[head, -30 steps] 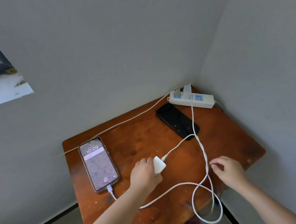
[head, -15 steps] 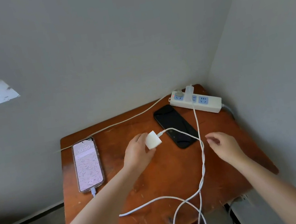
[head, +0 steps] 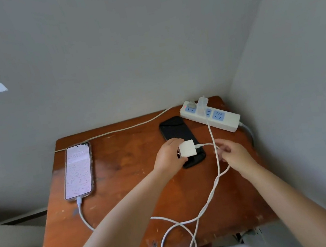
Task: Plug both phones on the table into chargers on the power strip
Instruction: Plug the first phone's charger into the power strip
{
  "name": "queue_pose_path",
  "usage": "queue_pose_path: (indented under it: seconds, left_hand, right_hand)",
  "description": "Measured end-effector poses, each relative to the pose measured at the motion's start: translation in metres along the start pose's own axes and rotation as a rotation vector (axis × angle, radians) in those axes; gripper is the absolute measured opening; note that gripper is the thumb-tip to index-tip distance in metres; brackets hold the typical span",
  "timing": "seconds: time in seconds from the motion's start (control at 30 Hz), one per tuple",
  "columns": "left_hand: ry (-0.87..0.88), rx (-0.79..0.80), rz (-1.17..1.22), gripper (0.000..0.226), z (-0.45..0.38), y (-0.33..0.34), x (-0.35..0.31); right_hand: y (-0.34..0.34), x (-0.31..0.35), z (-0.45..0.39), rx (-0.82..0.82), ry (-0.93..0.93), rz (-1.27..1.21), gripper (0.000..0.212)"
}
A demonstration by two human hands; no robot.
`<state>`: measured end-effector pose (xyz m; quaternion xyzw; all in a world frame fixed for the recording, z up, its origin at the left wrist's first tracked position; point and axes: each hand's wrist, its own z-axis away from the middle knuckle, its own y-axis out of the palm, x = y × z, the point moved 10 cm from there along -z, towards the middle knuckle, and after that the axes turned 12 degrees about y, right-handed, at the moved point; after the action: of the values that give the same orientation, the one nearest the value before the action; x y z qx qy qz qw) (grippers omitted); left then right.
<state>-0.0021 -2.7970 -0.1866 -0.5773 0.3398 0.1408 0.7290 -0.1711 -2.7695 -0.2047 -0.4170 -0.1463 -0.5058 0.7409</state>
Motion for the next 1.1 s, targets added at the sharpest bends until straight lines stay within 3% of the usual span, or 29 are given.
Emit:
queue_pose_path:
  seconds: [0.17, 0.27, 0.37, 0.47, 0.57, 0.67, 0.73, 0.8, 0.9, 1.0, 1.1]
  left_hand:
    - [0.025, 0.051, -0.04, 0.052, -0.01, 0.012, -0.02]
    - [0.008, 0.038, 0.187, 0.048, -0.019, 0.019, -0.043]
    - [-0.068, 0.047, 0.568, 0.058, -0.028, 0.03, -0.067]
    - [-0.116, -0.016, 0.68, 0.066, -0.038, 0.031, -0.074]
    - [-0.113, -0.109, 0.446, 0.061, -0.036, 0.014, -0.06]
    - [-0.051, -0.069, 0.032, 0.056, -0.026, -0.001, -0.045]
    - [0.007, -0.045, -0.054, 0.045, -0.018, -0.005, -0.043]
    - [0.022, 0.015, 0.044, 0.034, -0.011, -0.002, -0.042]
    - [-0.111, 0.089, 0.364, 0.032, 0.006, 0.004, -0.035]
    - [-0.283, 0.149, 0.703, 0.04, 0.025, 0.013, -0.025]
    - [-0.385, 0.216, 0.882, 0.047, 0.039, 0.024, -0.018]
  right_hand:
    - [-0.033, 0.004, 0.011, -0.227, -0.03, -0.003, 0.03]
    - [-0.049, -0.002, 0.021, -0.323, -0.05, -0.152, 0.025]
    - [-0.051, -0.022, 0.022, -0.246, 0.026, -0.46, 0.023]
    - [-0.05, -0.03, 0.026, -0.142, 0.036, -0.707, 0.035]
    - [-0.055, -0.028, 0.032, -0.109, -0.023, -0.76, 0.036]
    - [-0.059, -0.022, 0.034, -0.126, -0.071, -0.668, 0.036]
    - [-0.058, -0.015, 0.035, -0.11, -0.106, -0.631, 0.036]
    - [-0.052, -0.001, 0.04, -0.031, -0.174, -0.67, 0.038]
    - [-0.035, 0.022, 0.049, 0.188, -0.273, -0.788, 0.045]
    - [-0.013, 0.046, 0.064, 0.349, -0.405, -0.697, 0.026]
    - [0.012, 0.052, 0.068, 0.418, -0.477, -0.46, 0.057]
